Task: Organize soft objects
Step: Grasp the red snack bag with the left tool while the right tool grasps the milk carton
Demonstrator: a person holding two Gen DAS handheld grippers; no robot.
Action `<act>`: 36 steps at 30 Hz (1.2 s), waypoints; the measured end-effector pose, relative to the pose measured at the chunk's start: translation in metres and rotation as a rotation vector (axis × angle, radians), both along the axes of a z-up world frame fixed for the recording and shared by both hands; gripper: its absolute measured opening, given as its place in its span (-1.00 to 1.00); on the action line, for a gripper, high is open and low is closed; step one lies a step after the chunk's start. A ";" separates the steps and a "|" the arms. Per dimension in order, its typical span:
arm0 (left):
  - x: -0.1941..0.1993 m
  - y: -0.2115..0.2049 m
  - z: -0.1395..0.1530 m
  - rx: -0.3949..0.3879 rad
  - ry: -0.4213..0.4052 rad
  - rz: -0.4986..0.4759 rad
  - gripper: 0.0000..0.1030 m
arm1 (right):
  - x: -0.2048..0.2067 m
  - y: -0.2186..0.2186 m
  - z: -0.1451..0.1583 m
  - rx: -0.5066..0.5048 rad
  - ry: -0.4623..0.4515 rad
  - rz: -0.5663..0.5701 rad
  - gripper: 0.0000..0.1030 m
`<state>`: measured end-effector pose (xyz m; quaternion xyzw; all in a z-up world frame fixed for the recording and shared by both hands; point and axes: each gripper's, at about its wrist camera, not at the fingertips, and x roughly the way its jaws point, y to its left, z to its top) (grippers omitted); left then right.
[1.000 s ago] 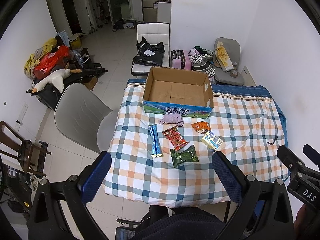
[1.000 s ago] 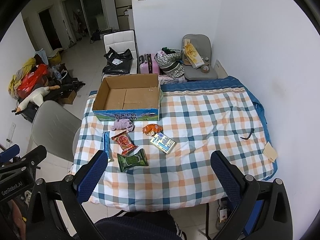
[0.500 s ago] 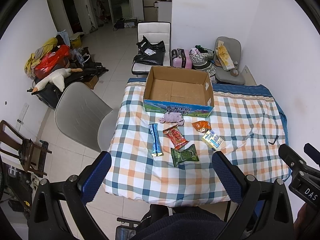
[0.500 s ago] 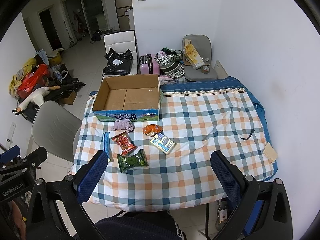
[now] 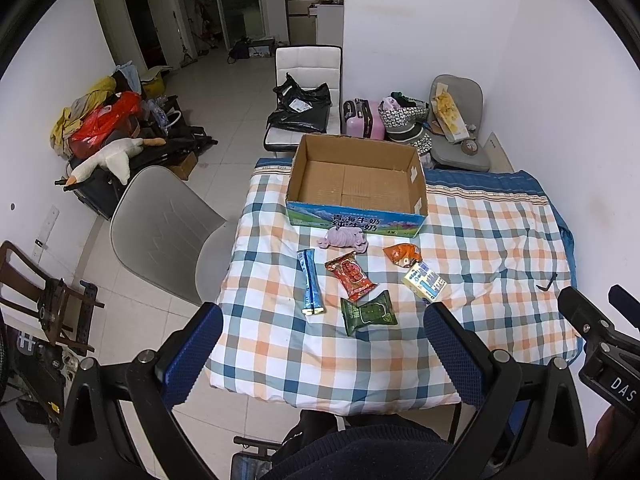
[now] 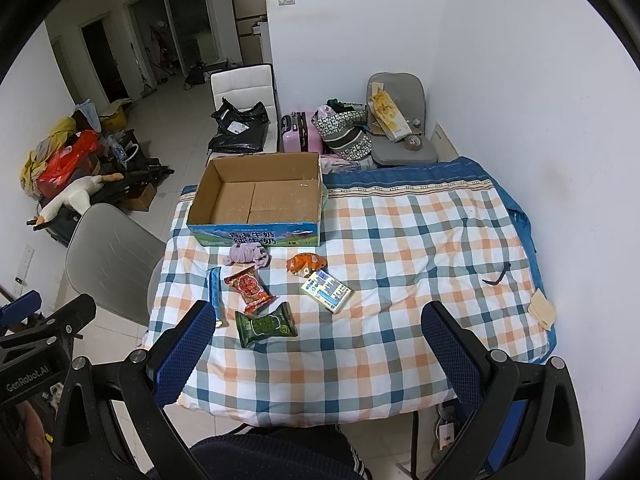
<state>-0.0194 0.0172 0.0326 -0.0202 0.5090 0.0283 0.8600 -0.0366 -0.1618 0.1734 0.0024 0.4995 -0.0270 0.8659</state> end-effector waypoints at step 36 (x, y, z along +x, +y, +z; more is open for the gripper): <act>0.138 -0.007 -0.181 -0.139 0.326 0.057 1.00 | 0.133 -0.037 -0.181 0.010 0.271 0.021 1.00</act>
